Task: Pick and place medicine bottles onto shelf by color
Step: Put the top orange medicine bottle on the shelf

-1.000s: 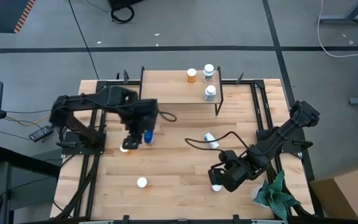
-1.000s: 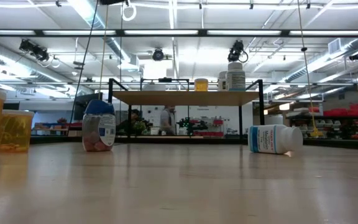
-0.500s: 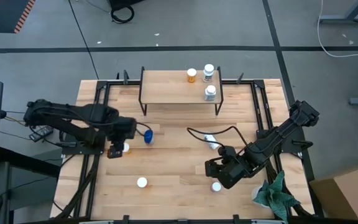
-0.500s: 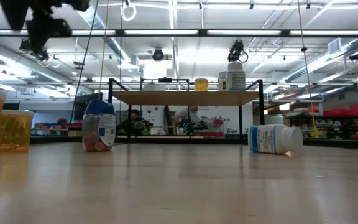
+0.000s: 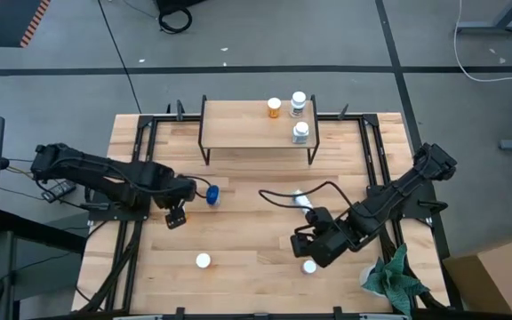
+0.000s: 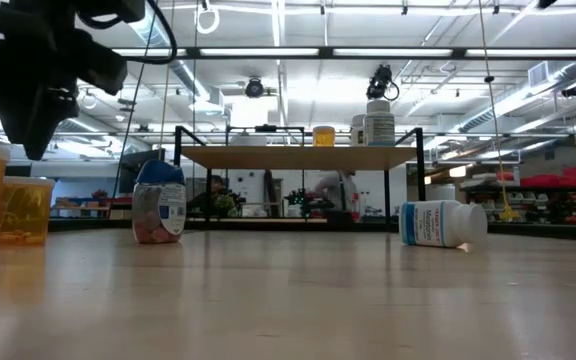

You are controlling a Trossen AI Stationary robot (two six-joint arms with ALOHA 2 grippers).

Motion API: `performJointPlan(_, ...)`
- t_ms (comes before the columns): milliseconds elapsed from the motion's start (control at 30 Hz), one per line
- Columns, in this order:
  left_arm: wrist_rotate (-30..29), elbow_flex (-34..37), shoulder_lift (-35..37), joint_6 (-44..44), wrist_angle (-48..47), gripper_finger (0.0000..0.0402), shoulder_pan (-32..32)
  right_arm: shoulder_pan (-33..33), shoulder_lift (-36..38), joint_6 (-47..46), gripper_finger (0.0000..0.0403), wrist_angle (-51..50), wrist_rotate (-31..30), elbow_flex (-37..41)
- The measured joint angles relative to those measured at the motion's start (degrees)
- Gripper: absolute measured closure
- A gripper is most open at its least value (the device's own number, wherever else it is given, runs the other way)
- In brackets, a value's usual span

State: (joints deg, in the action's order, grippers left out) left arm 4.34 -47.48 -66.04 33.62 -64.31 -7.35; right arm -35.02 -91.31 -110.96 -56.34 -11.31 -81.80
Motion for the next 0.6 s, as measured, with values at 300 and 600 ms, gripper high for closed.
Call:
performJointPlan(300, -1.4, 3.0, -2.8, 2.8, 1.3, 0.0068, 0.0, -0.7, 0.0, 3.2, 0.0132, 0.0, -0.7, 0.0)
performJointPlan(600, -1.6, 6.4, -4.2, 6.5, 6.8, 0.0067, 0.0, -0.7, 0.0, 3.2, 0.0132, 0.0, -0.6, 0.0)
